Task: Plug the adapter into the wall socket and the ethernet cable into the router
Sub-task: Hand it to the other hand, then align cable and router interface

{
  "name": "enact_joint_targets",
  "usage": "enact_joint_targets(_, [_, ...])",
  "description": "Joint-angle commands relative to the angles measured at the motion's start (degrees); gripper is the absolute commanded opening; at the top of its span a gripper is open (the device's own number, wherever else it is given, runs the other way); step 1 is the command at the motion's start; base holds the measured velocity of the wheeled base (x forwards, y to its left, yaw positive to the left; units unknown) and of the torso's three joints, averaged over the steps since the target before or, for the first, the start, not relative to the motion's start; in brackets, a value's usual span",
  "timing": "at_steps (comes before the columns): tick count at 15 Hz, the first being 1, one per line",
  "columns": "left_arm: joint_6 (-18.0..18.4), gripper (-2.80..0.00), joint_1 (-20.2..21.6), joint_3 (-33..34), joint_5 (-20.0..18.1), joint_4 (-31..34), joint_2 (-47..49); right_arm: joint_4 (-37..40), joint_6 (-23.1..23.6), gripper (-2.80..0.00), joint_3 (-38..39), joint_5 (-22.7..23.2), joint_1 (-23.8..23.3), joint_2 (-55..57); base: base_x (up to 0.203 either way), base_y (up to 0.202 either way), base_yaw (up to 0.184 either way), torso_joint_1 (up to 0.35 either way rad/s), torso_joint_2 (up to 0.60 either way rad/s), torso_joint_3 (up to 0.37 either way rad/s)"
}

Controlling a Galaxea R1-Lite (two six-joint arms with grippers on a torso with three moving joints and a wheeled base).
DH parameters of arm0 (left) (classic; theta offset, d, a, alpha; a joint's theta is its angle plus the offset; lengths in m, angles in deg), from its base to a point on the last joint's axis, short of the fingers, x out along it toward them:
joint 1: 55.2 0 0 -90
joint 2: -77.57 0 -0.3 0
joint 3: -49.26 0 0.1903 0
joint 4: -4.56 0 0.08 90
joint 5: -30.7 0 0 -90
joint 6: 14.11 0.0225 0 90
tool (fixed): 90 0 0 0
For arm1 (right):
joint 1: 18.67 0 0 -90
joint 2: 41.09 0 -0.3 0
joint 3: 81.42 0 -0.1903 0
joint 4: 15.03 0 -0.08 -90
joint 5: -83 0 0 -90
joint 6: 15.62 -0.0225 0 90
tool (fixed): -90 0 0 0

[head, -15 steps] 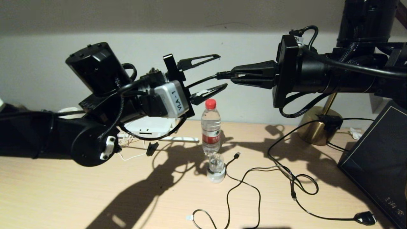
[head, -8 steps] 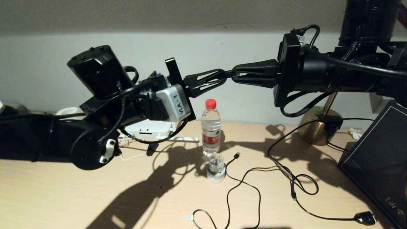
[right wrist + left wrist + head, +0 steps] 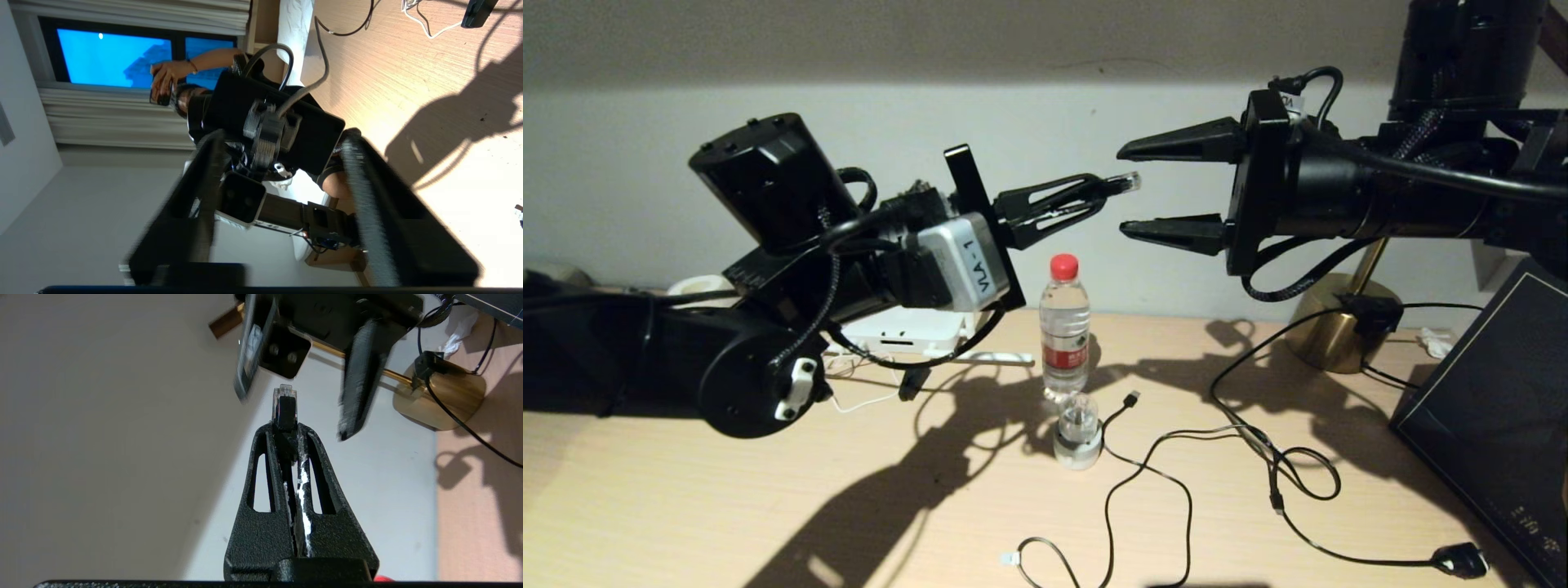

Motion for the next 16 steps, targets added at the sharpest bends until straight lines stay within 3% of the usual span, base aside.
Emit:
enact_joint_targets(1, [-1.0,-2.8,0.6,0.0,-0.2,-0.3,-0.1,-0.1,-0.2,0.0,0.1,0.2,0.0,-0.2,0.0,0.0,0.0,0.0,0.0,0.0])
enact_joint_targets(4, [-7.0,-2.8,5.5,0.0,0.2,-0.5,0.1,-0.1,0.3,0.0,1.0,-3.2,0.0,-1.7,0.0,0.0,0.0,0.0,0.0,0.0])
enact_joint_targets(6, [-12.2,-2.8,10.1,0.0,1.3,-0.5,0.6,0.2,4.2,0.0,2.4,-7.0,0.0,-3.4,0.0,0.0,0.0,0.0,0.0,0.0])
enact_joint_targets(9, [-22.6,-2.8,14.7,0.0,9.6,0.8,0.8,3.9,15.6,0.0,6.6,-18.8,0.6,-7.7,0.0,0.0,0.0,0.0,0.0,0.0])
enact_joint_targets(12, [-30.7,-2.8,15.4,-0.5,20.1,9.0,-0.7,7.0,27.6,0.0,13.3,-34.2,2.9,-13.6,0.0,0.0,0.0,0.0,0.0,0.0])
enact_joint_targets(13, [-33.2,-2.8,15.3,-0.4,23.0,9.9,-0.9,7.2,31.3,-2.8,16.3,-38.4,3.8,-16.3,0.0,0.0,0.0,0.0,0.0,0.0])
enact_joint_targets(16, [-40.4,-2.8,15.3,1.0,28.8,10.3,-1.3,7.4,39.0,-2.8,25.2,-44.4,5.6,-24.6,0.0,0.0,0.0,0.0,0.0,0.0])
